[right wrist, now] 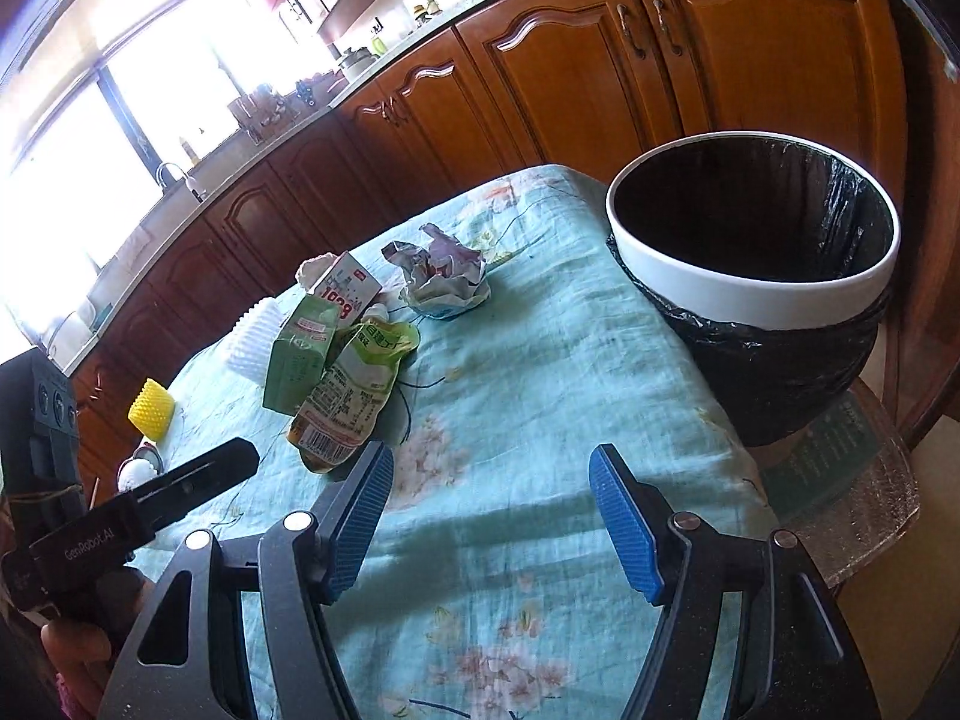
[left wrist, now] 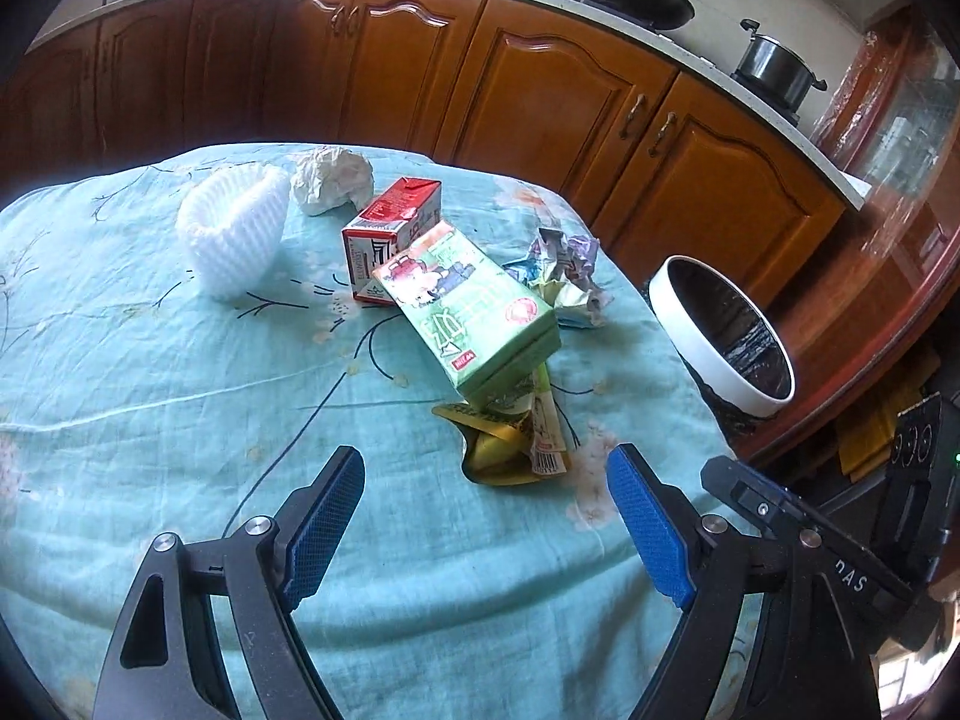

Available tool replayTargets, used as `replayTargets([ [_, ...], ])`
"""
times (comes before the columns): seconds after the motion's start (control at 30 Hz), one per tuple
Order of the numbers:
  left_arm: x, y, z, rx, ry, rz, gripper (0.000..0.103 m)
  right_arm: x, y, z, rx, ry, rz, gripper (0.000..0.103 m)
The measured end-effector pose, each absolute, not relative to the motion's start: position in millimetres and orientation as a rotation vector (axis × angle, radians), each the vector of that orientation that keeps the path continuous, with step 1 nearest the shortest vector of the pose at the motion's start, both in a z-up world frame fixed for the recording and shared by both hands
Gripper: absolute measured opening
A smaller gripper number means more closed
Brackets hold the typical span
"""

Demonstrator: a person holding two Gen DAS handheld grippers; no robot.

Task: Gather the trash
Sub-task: 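Grasp the green milk carton with left tool while right tool grasps green drink pouch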

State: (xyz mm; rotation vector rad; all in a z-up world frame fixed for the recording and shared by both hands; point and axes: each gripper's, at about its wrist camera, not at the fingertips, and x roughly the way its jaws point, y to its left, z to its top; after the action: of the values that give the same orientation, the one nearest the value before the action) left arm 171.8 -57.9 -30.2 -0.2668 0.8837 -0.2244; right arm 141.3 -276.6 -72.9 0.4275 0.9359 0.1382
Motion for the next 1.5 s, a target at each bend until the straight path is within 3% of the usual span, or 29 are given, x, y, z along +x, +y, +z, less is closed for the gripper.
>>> replayTargets([
  [0.43, 246, -60, -29, -0.363, 0.904, -0.223, 0.087, 149, -279, -74, 0.425, 0.943, 0.125, 0.07],
  [0.5, 252, -60, -33, -0.347, 0.906, -0.215, 0.084, 151, -279, -75, 0.424, 0.946, 0.124, 0.07],
  [0.57, 254, -62, -39, -0.33, 0.915, -0.215, 0.066, 154, -279, -76, 0.424, 0.947, 0.125, 0.07],
  [0.77, 246, -52, -44, -0.31, 0.9, -0.233, 0.056, 163, -268, -77, 0.416, 0.952, 0.15, 0.069],
  [0.97, 222, -31, -41, -0.261, 0.881, -0.242, 0.054, 174, -243, -74, 0.387, 0.954, 0.204, 0.068],
  [1.17, 197, -8, -44, -0.184, 0.9, -0.218, 0.053, 190, -216, -72, 0.346, 0.961, 0.258, 0.057],
  [1.3, 190, -3, -48, -0.152, 0.917, -0.194, 0.054, 204, -200, -74, 0.32, 0.982, 0.282, 0.041],
  [1.5, 189, -3, -56, -0.165, 0.933, -0.142, 0.058, 228, -179, -78, 0.264, 1.009, 0.283, 0.039],
])
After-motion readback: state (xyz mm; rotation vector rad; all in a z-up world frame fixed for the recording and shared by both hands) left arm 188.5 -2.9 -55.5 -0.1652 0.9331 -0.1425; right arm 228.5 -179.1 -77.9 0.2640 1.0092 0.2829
